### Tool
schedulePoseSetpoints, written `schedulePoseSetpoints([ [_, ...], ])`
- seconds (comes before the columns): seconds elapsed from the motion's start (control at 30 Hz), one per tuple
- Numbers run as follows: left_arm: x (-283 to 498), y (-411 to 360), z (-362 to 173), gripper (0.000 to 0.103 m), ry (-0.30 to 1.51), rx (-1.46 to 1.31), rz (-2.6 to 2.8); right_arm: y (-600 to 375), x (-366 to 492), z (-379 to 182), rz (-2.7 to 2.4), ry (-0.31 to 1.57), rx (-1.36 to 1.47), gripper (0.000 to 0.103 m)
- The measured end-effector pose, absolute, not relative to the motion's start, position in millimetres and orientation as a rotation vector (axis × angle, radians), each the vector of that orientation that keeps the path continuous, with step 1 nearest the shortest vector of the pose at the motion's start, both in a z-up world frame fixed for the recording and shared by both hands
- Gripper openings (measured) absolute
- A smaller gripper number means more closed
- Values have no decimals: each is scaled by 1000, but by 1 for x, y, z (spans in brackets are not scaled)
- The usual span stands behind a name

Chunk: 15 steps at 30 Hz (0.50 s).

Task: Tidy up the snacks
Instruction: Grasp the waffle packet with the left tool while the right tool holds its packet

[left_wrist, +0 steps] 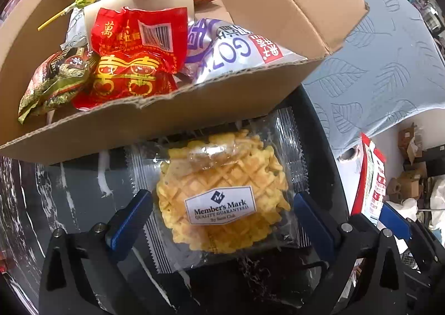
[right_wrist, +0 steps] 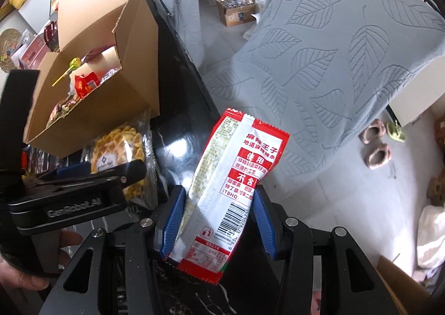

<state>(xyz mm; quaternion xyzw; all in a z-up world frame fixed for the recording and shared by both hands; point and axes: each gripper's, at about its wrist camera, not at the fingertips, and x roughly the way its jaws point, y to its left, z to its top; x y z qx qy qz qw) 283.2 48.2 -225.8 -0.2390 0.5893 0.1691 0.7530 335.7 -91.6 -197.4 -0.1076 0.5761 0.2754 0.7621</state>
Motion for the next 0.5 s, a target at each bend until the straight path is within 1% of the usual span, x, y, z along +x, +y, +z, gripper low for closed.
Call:
schedulePoseSetpoints([
  [0.37,310,35,-233,103,1246,-465,438,-90,339,-205,625,1267,-244,49],
  [0.5,320,42,-239,103,1256,-518,444,-92,339,-206,626,1269,-244,49],
])
